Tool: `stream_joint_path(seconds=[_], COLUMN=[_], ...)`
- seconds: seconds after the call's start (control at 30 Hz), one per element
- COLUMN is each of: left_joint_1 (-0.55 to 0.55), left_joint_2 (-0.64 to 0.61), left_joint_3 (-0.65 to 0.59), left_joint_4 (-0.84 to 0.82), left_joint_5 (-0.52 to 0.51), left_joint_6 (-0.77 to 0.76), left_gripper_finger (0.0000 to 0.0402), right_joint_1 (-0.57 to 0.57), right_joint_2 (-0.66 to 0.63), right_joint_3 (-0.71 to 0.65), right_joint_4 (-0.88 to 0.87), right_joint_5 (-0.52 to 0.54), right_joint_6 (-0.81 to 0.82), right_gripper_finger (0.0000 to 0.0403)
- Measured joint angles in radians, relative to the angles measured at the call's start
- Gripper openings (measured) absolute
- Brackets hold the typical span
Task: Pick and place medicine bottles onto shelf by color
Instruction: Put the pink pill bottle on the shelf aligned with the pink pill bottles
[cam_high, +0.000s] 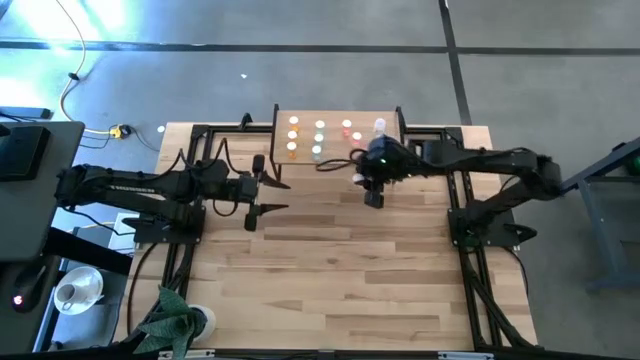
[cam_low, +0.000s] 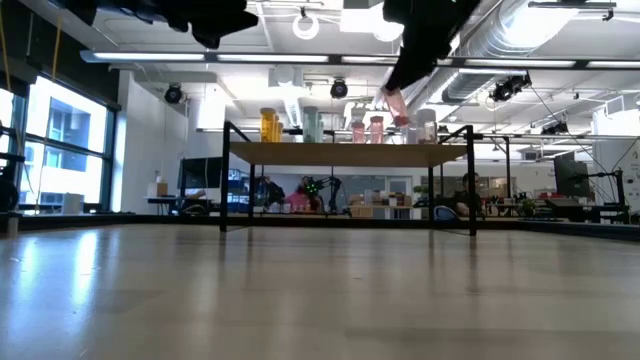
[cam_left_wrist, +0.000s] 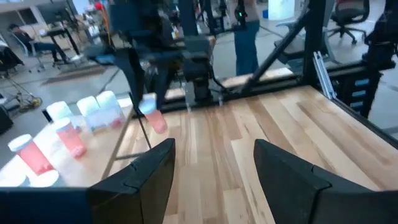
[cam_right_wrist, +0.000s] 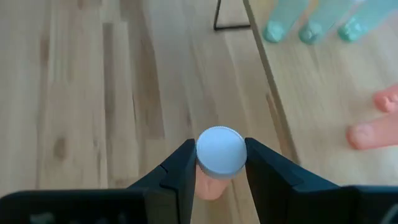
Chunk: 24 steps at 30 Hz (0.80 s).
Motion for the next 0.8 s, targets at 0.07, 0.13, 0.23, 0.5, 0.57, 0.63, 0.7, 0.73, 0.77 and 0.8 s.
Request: stream_joint_path(seconds=[0.07,0.13,0.23,0.5,0.57,0.63,0.7,0.73,0.77,0.8], left_joint_1=[0.002,0.002,0.002,0.004,0.004,0.004,0.004,0.004,0.004,0.004], left_joint_2=[0.000,0.000,0.000,0.000,0.000,0.000,0.000,0.000,0.000,0.000], left_joint_3=[0.000,0.000,0.000,0.000,0.000,0.000,0.000,0.000,0.000,0.000], left_joint_4=[0.028,0.054,0.083,0.093,0.090,0.083,0.083,0.082,0.079,0.074], left_joint_5=[0.000,-0.001,-0.001,-0.008,-0.008,-0.012,-0.015,-0.017,-0.020,-0.022], left_joint_6=[-0.007,-0.027,-0.039,-0.041,-0.041,-0.041,-0.044,-0.049,-0.053,-0.060], left_gripper_finger=[0.0209,0.0209,0.0209,0.0209,0.0209,0.0209,0.0209,0.0209,0.0209,0.0209], right_joint_1=[0.011,0.020,0.027,0.028,0.021,0.010,-0.007,-0.016,-0.024,-0.032], right_joint_2=[-0.060,-0.117,-0.171,-0.184,-0.183,-0.182,-0.182,-0.182,-0.180,-0.178], right_joint_3=[-0.101,-0.179,-0.252,-0.216,-0.213,-0.213,-0.213,-0.213,-0.213,-0.213], right_joint_4=[0.113,0.209,0.299,0.427,0.458,0.489,0.504,0.509,0.515,0.522], right_joint_5=[0.002,0.001,0.001,0.103,0.141,0.170,0.201,0.220,0.238,0.256], right_joint_6=[0.026,0.055,0.107,0.085,0.044,0.019,0.019,0.023,0.023,0.023], right_gripper_finger=[0.0112,0.0112,0.0112,0.0112,0.0112,0.0112,0.0112,0.0112,0.0112,0.0112])
